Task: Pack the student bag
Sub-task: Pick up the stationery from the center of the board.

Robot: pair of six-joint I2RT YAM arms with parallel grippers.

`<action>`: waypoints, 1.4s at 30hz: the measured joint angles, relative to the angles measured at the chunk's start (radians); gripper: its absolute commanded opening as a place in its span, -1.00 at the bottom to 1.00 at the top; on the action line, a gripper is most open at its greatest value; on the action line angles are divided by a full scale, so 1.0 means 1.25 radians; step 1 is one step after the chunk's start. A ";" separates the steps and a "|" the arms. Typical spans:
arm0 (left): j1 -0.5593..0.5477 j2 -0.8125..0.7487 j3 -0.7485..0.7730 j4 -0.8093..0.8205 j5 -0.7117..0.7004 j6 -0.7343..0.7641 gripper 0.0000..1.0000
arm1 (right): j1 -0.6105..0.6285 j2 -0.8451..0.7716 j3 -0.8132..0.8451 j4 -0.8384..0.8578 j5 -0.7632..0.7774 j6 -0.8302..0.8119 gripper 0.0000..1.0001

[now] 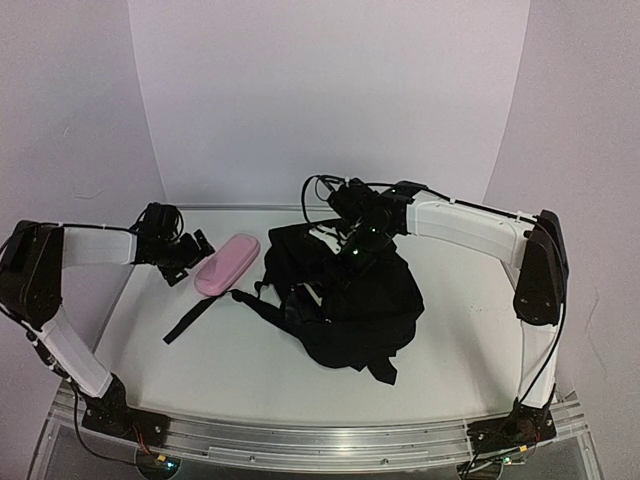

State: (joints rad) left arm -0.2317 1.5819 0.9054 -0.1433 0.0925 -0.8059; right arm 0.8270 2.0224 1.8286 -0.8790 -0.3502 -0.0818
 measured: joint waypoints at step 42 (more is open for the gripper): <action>-0.018 -0.119 0.154 -0.091 0.429 0.337 -1.00 | -0.148 -0.050 0.148 -0.031 -0.217 0.043 0.96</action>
State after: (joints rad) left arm -0.2541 1.4336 1.0978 -0.2570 0.6283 -0.3846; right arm 0.6416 1.9594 2.0134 -0.9180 -0.6209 -0.0278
